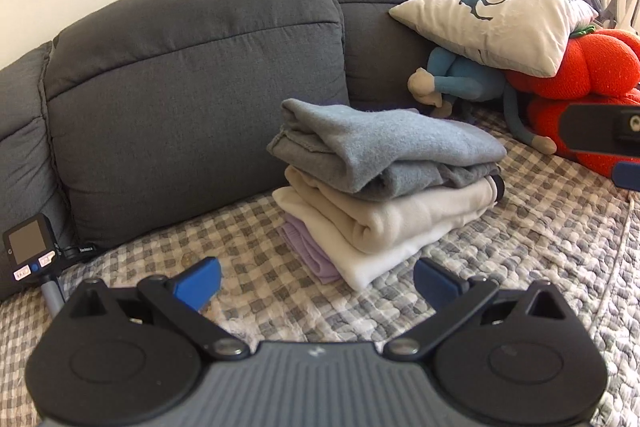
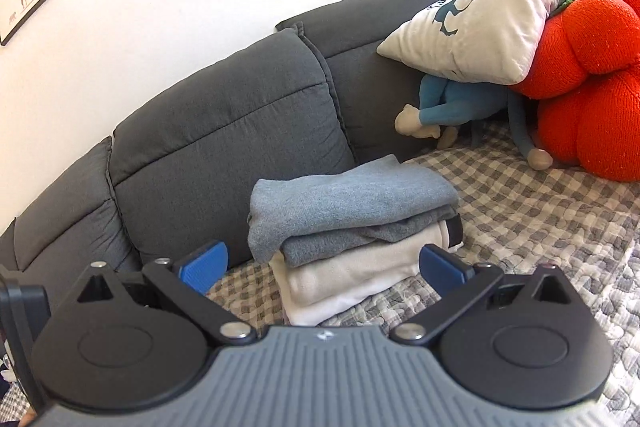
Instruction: Fold clothes
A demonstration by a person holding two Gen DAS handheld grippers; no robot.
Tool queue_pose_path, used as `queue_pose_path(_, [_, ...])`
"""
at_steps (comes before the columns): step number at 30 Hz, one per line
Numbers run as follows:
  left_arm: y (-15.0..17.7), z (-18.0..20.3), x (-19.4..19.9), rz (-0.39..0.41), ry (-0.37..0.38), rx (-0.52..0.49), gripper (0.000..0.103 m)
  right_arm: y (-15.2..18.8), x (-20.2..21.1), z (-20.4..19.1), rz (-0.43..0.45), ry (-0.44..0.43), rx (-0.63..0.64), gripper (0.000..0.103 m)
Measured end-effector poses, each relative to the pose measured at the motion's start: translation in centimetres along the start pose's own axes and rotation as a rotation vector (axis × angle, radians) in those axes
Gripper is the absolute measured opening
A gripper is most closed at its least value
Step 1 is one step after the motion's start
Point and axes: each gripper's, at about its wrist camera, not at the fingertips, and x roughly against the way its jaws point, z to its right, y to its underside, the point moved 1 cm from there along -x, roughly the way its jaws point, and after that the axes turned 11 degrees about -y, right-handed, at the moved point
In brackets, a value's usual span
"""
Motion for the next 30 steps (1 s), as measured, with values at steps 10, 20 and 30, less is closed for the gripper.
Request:
queue_pose_path(10, [-0.1,-0.2,-0.9,-0.032,-0.021,0.017,0.103,0.1,0.5,0.1,0.025,0.02,-0.024,0.103])
queue_pose_path(20, [0.1,-0.5,-0.8,-0.026,-0.019,0.038,0.103,0.4,0.4,-0.1,0.022,0.009,-0.044,0.103])
queue_pose_path(30, [0.1,-0.4,-0.6,-0.016,-0.021,0.038,0.103,0.4,0.4,0.4,0.03,-0.001,-0.076,0.103])
